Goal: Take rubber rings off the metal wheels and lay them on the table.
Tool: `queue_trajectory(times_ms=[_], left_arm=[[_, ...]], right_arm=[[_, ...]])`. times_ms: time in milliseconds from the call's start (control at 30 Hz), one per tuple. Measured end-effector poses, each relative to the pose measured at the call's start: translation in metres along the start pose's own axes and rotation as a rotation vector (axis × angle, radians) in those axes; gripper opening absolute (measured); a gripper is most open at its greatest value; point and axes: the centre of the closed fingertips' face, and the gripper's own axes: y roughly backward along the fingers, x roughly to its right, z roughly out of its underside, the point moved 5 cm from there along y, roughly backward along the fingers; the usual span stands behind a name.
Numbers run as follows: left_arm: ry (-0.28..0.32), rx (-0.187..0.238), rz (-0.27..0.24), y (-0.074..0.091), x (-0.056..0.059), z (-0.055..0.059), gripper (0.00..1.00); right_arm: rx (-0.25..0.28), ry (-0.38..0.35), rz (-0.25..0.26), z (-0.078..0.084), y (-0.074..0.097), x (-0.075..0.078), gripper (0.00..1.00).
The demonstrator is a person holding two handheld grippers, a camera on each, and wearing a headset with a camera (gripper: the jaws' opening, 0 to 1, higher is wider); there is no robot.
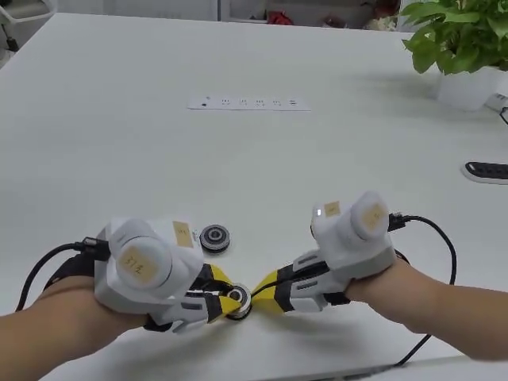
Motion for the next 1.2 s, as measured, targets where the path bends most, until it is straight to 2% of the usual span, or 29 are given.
queue_trajectory(times_ms=[267,700,833,967,1200], left_arm=[[-0.004,-0.001,0.0,0.0,0.0,0.0,0.13],[-0.008,-0.004,0.0,0.001,0.0,-0.001,0.13],[-0.011,-0.007,-0.001,0.001,0.001,-0.001,0.13],[-0.011,-0.007,-0.002,0.001,0.001,-0.001,0.13],[-0.013,-0.01,-0.004,0.001,0.002,-0.002,0.13]], right_arm=[[0.042,-0.136,-0.014,0.001,0.003,0.001,0.0],[0.058,-0.218,-0.021,0.003,0.005,-0.001,0.0],[0.072,-0.257,-0.027,0.003,0.007,0.0,0.0],[0.115,-0.327,-0.039,0.0,0.01,0.002,0.0],[0.129,-0.35,-0.047,-0.002,0.011,0.001,0.0]])
